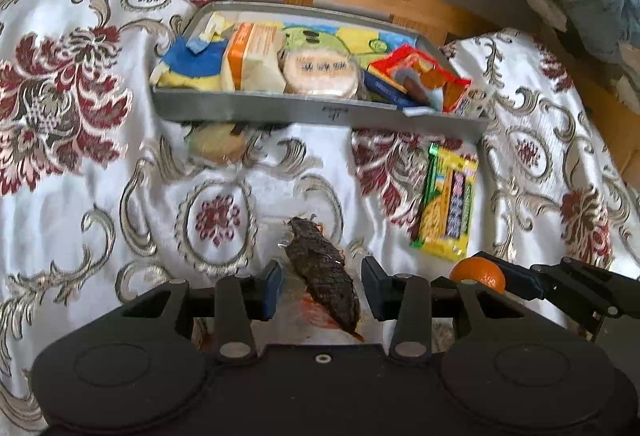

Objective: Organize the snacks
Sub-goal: 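Lift the brown strip with the left tool while the right tool grasps the orange, then carry the brown strip and orange over the tray and lower them in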

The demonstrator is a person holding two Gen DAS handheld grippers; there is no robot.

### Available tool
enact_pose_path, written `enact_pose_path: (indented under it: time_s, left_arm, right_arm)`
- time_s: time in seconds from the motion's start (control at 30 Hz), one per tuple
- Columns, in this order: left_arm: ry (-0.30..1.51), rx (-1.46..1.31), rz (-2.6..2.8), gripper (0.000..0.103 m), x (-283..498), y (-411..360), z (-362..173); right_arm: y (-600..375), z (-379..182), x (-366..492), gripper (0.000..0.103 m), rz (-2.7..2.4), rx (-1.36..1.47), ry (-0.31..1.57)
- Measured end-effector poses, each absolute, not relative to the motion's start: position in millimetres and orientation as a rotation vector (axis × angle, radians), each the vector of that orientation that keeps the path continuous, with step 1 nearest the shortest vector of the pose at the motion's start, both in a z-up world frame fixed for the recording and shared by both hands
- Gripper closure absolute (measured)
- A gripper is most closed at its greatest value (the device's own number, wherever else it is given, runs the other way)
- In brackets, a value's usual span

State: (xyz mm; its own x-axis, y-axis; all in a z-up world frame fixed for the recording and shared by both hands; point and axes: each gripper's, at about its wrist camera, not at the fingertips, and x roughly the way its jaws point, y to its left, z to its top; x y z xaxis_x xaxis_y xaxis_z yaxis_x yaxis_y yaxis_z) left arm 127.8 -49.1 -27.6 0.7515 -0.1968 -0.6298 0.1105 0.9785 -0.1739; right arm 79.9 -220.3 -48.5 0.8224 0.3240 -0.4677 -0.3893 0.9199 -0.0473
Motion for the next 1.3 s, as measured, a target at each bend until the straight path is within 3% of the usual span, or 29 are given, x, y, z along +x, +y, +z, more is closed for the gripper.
enact_pose_path:
  time_s: [0.8, 1.3]
  left_arm:
    - [0.456, -0.020, -0.186, 0.059, 254.0, -52.9, 70.0]
    - [0.523, -0.054, -0.215, 0.059, 357.8, -76.3, 50.0]
  right_arm:
    - [-231.4, 38.4, 172.5, 0.065, 0.365, -0.183, 0.218]
    - [-239.7, 36.9, 289.9, 0.065, 0.313, -0.153, 0.286]
